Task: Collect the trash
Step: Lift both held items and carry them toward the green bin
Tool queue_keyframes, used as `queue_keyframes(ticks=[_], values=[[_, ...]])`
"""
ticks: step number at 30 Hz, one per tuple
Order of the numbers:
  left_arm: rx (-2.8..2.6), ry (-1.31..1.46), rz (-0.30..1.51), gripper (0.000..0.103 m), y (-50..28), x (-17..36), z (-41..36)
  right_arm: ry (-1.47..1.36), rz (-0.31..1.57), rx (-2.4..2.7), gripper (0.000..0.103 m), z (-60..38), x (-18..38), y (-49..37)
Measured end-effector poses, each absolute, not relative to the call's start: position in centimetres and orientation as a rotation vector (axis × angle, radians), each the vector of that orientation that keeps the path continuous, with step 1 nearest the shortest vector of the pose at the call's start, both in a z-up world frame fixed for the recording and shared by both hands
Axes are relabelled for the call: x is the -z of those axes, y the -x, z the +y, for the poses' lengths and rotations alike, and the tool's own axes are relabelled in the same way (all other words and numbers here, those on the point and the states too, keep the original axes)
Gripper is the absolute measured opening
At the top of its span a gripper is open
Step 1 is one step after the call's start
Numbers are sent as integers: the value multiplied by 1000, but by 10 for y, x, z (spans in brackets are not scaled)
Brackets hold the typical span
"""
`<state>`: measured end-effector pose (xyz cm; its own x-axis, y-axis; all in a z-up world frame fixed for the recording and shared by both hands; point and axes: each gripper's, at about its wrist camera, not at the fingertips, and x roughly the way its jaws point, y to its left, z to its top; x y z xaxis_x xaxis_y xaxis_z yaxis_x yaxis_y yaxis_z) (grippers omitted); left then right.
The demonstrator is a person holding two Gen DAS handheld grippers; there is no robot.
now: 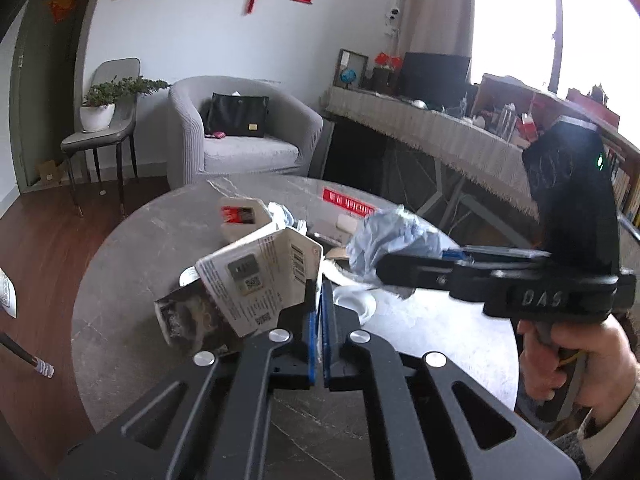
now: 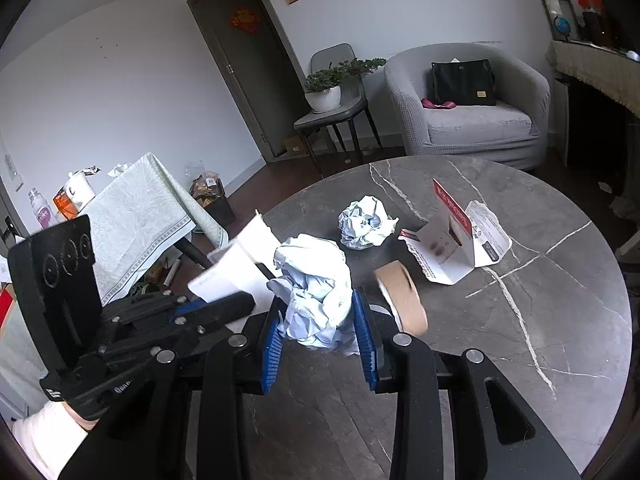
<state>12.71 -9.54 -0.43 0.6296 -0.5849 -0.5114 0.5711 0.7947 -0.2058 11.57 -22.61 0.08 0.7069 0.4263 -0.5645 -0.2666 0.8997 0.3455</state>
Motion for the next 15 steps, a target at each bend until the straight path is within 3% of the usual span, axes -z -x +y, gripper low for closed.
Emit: queue_keyframes(ticks=[15], values=[[597,42,534,3,-107,-28,-59,-230,666,-409,33,-197,-13,-116]])
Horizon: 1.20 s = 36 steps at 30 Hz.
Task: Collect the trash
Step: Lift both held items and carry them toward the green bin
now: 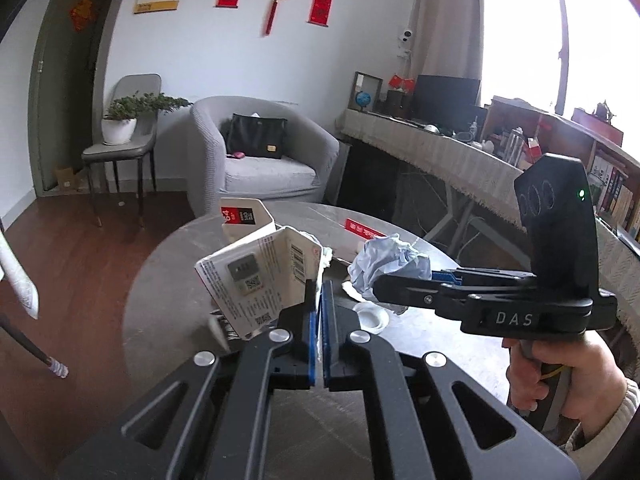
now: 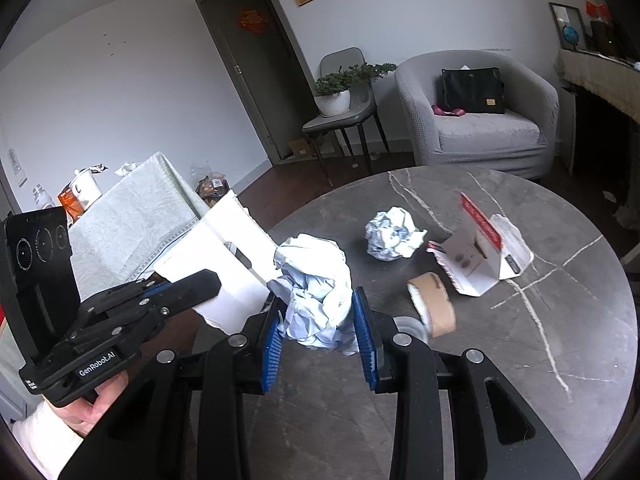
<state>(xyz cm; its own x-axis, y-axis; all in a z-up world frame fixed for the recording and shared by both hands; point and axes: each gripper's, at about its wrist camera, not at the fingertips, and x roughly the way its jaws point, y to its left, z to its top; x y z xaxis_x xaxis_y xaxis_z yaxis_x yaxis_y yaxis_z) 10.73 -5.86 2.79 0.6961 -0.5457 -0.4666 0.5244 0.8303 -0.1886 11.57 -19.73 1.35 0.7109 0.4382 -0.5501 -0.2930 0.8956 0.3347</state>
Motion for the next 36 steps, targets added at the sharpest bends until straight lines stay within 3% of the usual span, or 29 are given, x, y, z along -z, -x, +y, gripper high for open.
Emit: queue_keyframes(ticks=[19,36], values=[[348,-24,610,3,-83,-28,30,-149,657,-514,33,-100,-16,-114],[164,-19,857,3,-97,48,120,-94,662,-619,33,-16,-19,-127]])
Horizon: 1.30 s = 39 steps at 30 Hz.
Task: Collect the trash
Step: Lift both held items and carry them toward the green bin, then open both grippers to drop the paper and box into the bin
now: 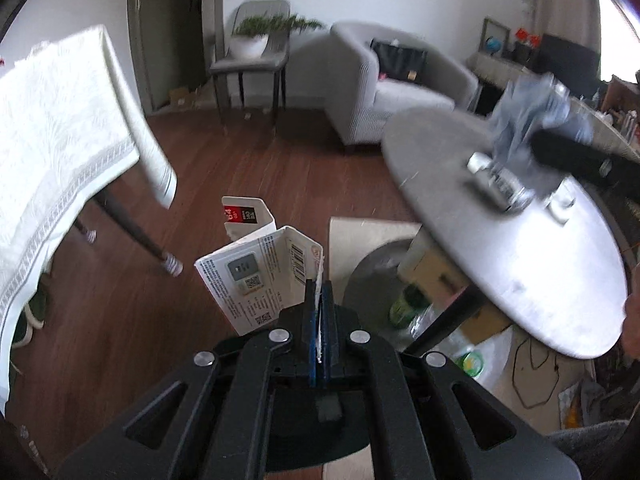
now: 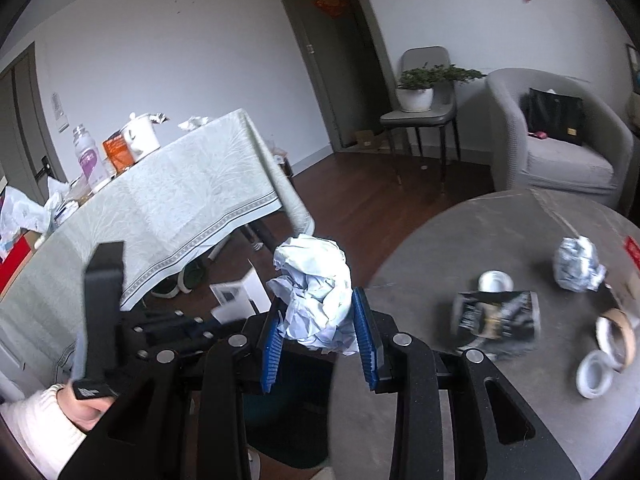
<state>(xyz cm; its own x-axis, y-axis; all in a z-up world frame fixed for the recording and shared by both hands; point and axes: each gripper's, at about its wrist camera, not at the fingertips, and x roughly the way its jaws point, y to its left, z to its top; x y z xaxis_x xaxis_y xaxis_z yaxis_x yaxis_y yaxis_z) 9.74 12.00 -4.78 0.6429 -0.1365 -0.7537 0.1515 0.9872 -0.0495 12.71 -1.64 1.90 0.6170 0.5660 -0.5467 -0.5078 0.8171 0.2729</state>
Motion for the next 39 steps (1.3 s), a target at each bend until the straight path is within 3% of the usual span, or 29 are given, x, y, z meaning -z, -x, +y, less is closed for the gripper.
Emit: queue_keyframes(ticks=[17,26,28,36,39], values=[[189,26,1164,5,-97,122,176,42,772,-673,33,83,22,-142],[211,26,1184,17,-90,130,194,84,826,-660,33,115,45,-152],[211,35,1181,26,-89,129,197,93,840,-660,33,120,50,-153],[195,68,1136,37,-84,117,219,135,915,-662,33,143,79,-158],[185,81,1098,46,-81,108,227,154,947,-663,33,151,91,-159]])
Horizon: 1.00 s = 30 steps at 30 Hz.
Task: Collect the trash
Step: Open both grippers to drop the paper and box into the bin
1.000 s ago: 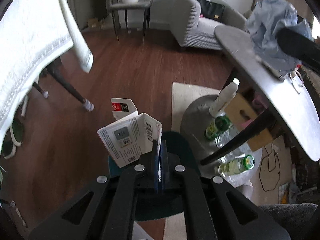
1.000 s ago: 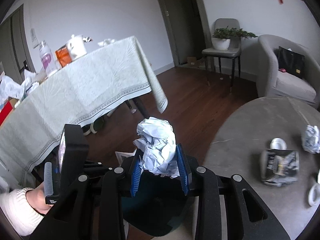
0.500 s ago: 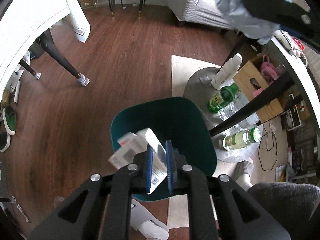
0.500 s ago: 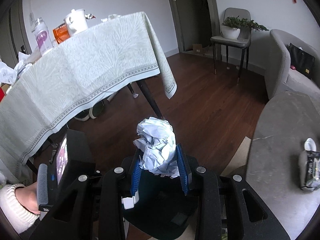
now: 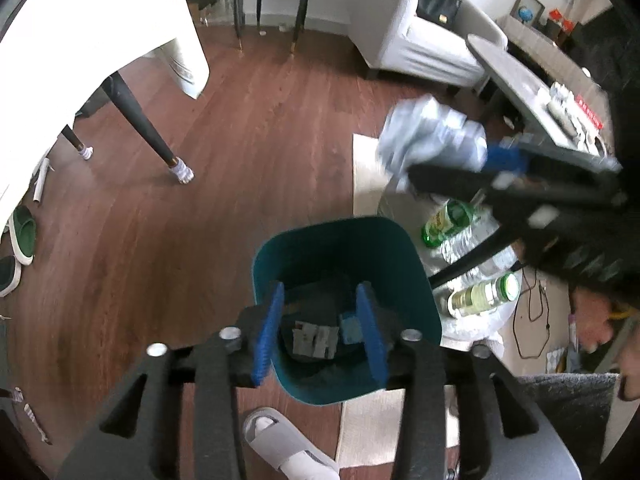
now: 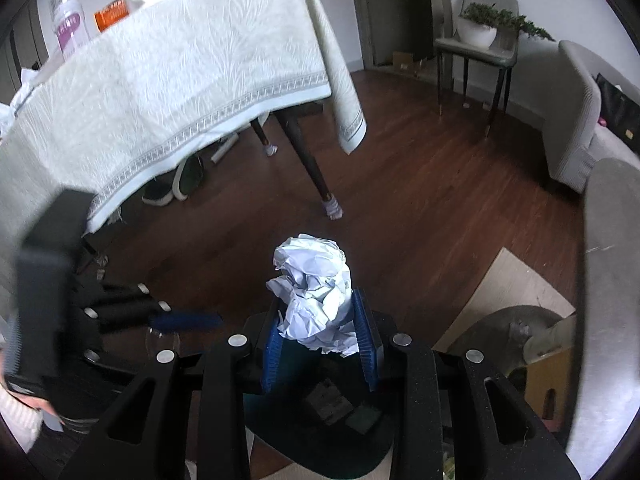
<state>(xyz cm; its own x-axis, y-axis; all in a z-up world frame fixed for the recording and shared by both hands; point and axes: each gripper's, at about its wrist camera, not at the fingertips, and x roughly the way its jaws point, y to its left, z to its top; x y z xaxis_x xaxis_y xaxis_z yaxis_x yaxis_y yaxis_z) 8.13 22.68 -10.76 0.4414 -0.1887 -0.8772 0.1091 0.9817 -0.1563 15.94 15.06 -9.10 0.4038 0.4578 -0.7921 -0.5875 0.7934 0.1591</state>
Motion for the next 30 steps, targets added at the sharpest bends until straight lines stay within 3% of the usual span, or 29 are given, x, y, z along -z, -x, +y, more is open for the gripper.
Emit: queue_keyframes(ticks=[22,28,30], values=[[145,157,815,46,-67,25,236,306,1221,-640,35,162,193,-139],[153,147,788,49,-68,16,226,353,1241,-612,53,152,199,-132],[157,137,783,49,-70,12,219,349,1238,-609,54,146,197,-131]])
